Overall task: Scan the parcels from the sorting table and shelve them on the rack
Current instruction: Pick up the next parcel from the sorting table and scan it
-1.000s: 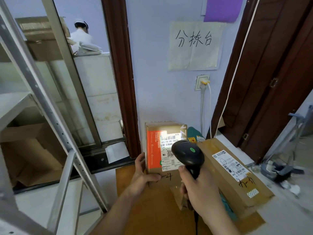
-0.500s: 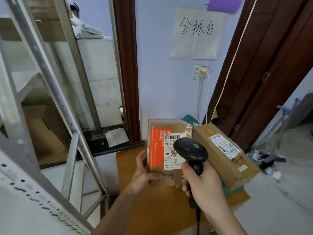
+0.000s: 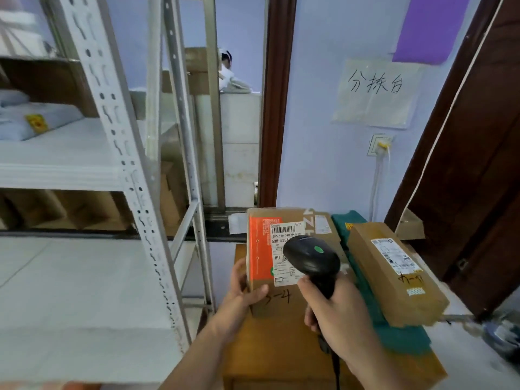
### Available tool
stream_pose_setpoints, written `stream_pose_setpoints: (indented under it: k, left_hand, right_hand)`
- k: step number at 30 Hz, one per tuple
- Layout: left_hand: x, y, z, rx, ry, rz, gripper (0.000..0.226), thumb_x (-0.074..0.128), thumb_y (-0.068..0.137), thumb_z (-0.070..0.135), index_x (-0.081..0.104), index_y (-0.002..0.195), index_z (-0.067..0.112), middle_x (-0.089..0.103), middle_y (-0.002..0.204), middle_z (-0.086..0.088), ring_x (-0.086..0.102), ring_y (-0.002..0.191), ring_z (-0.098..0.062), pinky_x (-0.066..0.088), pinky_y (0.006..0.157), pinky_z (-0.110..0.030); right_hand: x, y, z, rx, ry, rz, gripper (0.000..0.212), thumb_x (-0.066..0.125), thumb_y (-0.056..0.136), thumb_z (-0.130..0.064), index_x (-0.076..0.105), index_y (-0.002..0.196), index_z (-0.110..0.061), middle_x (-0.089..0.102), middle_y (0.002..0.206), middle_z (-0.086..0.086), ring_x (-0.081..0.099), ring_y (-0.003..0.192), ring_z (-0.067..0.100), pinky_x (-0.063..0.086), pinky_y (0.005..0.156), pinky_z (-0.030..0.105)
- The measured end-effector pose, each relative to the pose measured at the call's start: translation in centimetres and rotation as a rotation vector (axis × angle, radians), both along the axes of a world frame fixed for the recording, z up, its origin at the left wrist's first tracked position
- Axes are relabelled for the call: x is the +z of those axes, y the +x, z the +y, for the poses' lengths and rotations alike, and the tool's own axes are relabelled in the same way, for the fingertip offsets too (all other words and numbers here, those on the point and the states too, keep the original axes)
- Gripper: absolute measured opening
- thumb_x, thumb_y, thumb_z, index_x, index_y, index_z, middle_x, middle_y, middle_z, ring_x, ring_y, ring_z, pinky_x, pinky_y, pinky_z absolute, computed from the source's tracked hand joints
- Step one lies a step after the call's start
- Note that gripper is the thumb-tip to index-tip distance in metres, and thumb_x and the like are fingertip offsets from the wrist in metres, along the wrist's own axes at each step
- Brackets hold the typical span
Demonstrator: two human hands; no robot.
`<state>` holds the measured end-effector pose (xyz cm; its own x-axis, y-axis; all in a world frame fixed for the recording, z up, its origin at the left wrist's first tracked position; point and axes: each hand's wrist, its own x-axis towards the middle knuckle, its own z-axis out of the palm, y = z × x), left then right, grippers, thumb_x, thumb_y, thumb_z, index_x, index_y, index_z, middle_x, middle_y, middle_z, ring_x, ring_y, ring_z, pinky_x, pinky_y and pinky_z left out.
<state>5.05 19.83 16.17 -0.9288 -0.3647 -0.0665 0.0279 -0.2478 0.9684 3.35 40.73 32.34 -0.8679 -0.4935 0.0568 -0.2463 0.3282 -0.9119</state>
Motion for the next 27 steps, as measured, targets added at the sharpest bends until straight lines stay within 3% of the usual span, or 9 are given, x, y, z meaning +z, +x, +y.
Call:
stream_pose_setpoints:
  k: [5,8,11,14,19,22,27]
  left_hand:
    - [1.6,7.2,4.5,0.193,0.055,0.03,0.112,0.098,0.059,0.049,0.034,0.151,0.045,0.072,0.132,-0.003,0.071,0.121,-0.02,0.056,0.105,-0.044]
    - [2.8,11.5,5.7,0.314,0.105,0.079,0.114,0.1,0.06,0.041,0.035,0.155,0.04,0.072,0.133,-0.011,0.069,0.125,-0.033,0.054,0.107,-0.056]
    - [4.3,15.8,5.1,0.435,0.116,0.141,0.105,0.095,0.065,0.032,0.042,0.155,0.034,0.07,0.134,-0.017,0.07,0.122,-0.038,0.062,0.091,-0.047]
    - [5.4,19.8,3.3,0.53,0.086,0.178,0.101,0.095,0.067,0.03,0.046,0.155,0.032,0.068,0.138,-0.017,0.07,0.121,-0.038,0.061,0.086,-0.044]
    - [7.8,26.2,-0.8,0.668,0.005,0.232,0.103,0.094,0.065,0.031,0.045,0.156,0.029,0.07,0.138,-0.014,0.068,0.124,-0.038,0.057,0.095,-0.049]
    - [9.8,29.9,-3.7,0.699,-0.051,0.26,0.099,0.092,0.067,0.032,0.046,0.155,0.03,0.07,0.137,-0.012,0.068,0.125,-0.037,0.058,0.095,-0.047]
    - [12.6,35.9,-9.4,0.715,-0.12,0.291,0.096,0.091,0.067,0.035,0.048,0.153,0.031,0.072,0.135,-0.01,0.071,0.122,-0.034,0.062,0.087,-0.038]
  right_hand:
    - [0.7,4.4,3.1,0.189,0.014,0.0,0.007,0.062,0.096,-0.034,0.059,0.093,-0.028,0.066,0.055,-0.003,0.061,0.047,0.009,0.051,0.051,0.019]
    - [1.5,7.1,3.6,0.28,0.032,0.038,0.015,0.063,0.094,-0.036,0.063,0.089,-0.021,0.066,0.057,-0.001,0.064,0.049,0.011,0.057,0.055,0.025]
    - [2.5,10.4,2.9,0.368,0.013,0.037,0.01,0.066,0.093,-0.034,0.063,0.092,-0.024,0.07,0.067,0.006,0.067,0.055,0.02,0.06,0.061,0.038]
    - [3.1,13.7,1.5,0.429,-0.001,-0.008,0.012,0.067,0.091,-0.033,0.063,0.093,-0.022,0.072,0.07,0.011,0.066,0.054,0.02,0.06,0.066,0.045]
    - [4.8,18.3,-1.8,0.495,-0.012,-0.017,0.015,0.067,0.091,-0.031,0.062,0.091,-0.017,0.069,0.062,0.005,0.061,0.046,0.011,0.053,0.053,0.026]
    - [5.5,21.2,-4.6,0.527,-0.029,0.008,0.015,0.067,0.091,-0.03,0.063,0.088,-0.015,0.064,0.052,0.002,0.057,0.041,0.011,0.05,0.049,0.025]
    - [8.2,25.9,-10.6,0.551,-0.129,0.02,0.014,0.067,0.092,-0.03,0.062,0.087,-0.017,0.063,0.053,-0.001,0.056,0.041,0.01,0.047,0.047,0.024]
